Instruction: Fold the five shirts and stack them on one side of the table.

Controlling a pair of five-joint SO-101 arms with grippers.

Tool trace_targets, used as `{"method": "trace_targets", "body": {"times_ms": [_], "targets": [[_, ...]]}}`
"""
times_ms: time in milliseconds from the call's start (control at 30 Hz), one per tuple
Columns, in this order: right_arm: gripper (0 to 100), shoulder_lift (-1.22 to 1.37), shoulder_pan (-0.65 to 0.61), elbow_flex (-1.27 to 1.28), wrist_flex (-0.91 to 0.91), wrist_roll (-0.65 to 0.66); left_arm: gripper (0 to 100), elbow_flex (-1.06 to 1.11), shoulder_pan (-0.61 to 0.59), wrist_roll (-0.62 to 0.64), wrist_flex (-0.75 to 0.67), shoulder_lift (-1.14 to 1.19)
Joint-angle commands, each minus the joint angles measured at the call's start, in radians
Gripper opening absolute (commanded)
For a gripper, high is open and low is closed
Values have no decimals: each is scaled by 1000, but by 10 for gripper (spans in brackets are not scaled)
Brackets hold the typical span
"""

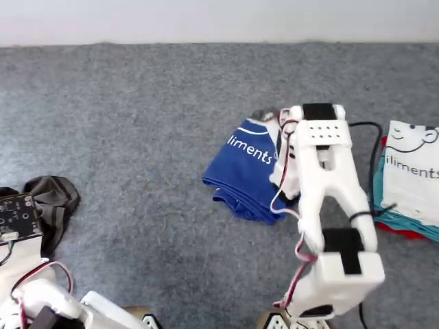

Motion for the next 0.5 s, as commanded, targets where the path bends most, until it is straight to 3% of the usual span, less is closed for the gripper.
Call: {"method": "trace_targets", "body": {"times_ms": [0, 100, 300, 367, 467], "targets": [[13, -88, -30, -48, -87, -150, 17, -30, -9, -9, -11, -3], [85, -67, -39, -106, -120, -374, 17, -28, -9, -9, -11, -3], [450, 62, -39, -249, -125, -1016, 17, -28, -9, -23, -11, -3], [549, 125, -41, -293, -151, -1108, 17, -27, -9, -44, -11, -3], [570, 222, -41, -348, -191, -1122, 16, -27, -9, -49, -11, -3]]}}
